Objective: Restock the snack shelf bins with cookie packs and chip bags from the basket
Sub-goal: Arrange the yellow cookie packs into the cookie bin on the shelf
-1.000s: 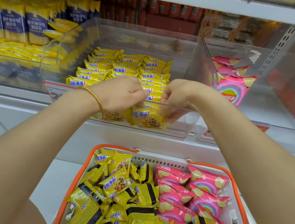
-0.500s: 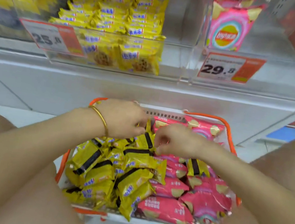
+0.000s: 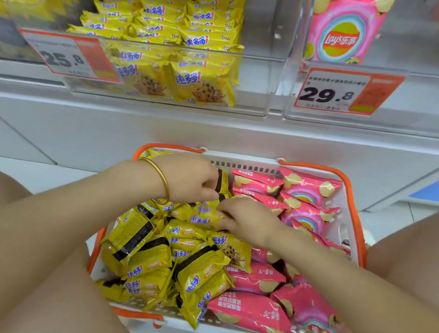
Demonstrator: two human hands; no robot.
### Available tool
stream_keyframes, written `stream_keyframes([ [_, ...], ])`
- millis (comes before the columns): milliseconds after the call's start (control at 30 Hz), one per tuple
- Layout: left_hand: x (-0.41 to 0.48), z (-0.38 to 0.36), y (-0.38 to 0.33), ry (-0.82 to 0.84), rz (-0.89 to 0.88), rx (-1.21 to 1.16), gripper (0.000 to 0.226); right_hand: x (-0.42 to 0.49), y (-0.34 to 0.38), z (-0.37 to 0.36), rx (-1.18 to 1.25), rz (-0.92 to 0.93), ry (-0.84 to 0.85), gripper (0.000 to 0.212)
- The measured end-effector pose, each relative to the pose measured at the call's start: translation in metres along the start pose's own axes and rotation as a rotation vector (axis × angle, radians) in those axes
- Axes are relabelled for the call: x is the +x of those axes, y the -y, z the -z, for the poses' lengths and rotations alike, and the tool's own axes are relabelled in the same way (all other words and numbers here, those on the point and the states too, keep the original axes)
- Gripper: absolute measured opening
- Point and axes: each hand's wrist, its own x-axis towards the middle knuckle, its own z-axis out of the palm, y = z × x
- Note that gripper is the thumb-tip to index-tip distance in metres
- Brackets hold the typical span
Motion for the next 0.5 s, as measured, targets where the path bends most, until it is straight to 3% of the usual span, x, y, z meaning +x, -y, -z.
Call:
stream_keyframes([
  [133,-0.004,0.006,0.003,0.014,0.010,-0.196,0.038,-0.010,-0.013,0.036,0.335,-0.035,0.045,0.026],
  [400,-0.008,0.025,-0.001,-0.317,0.050,-0.534,0.012,-0.031,-0.008,0.066,0.974,-0.062,0.080,0.013],
  [500,-0.011,0.032,-0.003,-0.417,0.026,-0.614,0.008,-0.036,-0.003,0.076,0.912,-0.025,-0.016,0.040],
])
